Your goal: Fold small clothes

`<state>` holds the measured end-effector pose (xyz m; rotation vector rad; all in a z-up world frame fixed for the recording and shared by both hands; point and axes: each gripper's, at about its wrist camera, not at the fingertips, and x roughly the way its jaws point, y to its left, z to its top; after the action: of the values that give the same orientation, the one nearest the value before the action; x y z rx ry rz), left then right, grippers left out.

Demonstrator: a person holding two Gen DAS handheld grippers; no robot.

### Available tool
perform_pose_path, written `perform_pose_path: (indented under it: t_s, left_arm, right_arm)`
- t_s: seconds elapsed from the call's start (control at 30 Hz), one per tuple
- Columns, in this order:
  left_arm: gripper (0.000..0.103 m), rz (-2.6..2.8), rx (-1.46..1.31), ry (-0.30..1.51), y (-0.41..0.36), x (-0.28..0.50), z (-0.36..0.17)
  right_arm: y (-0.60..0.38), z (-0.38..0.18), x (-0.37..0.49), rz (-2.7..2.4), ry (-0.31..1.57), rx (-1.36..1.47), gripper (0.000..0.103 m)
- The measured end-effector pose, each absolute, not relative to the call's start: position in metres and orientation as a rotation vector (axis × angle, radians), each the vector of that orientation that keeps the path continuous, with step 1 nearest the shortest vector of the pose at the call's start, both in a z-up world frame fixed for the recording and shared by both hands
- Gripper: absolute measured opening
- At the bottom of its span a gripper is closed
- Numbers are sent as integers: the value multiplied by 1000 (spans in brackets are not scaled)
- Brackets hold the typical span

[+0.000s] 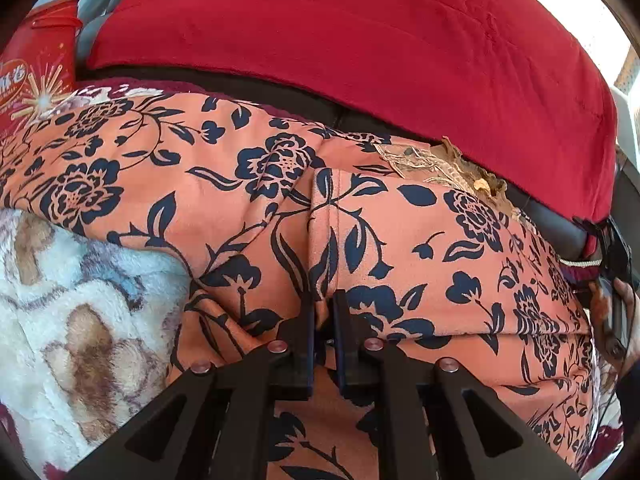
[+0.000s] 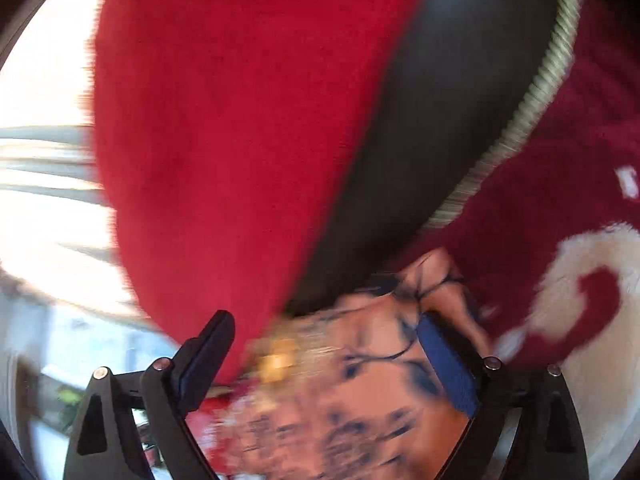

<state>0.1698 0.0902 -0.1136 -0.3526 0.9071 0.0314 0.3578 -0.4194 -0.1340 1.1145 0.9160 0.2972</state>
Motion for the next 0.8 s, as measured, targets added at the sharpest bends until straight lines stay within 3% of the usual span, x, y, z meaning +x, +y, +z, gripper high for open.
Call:
perform_pose_path:
  t_s: [0.1,0.17,0.2,0.23,0.3,0.33,0.5,0.67,0.8]
  left_arm:
    - [12,16,-341,913,91,172,-110]
    - [19,2,-353,913,96,171,-104]
    - [34,-4,-369,918,101,169,-98]
    - [55,-15,-398,907,110,165,-91]
    - [77,-26,-489,811,140,148,-69]
    - [80,-20,-520,759,154,141,-60]
    - [80,171,-766,596,284,105,-43]
    - [78,464,-1078,560,424,80,-94]
    - [70,529,-1151,545,468,78,-118]
  right_arm:
    - [-415,-117,358,277,864,1068,96]
    - [-399,-89,349,270,857,927,96]
    - [-388,-76,341,295,843,854,96]
    - [-371,-60,324,337,825,765,96]
    - [-347,-46,291,374,797,650,96]
    - [-324,-39,265,419,789,560,96]
    - [-265,-47,180,509,767,414,96]
    - [-227,-79,157,476,819,287,96]
    - [-229,-89,150,468,820,331,95]
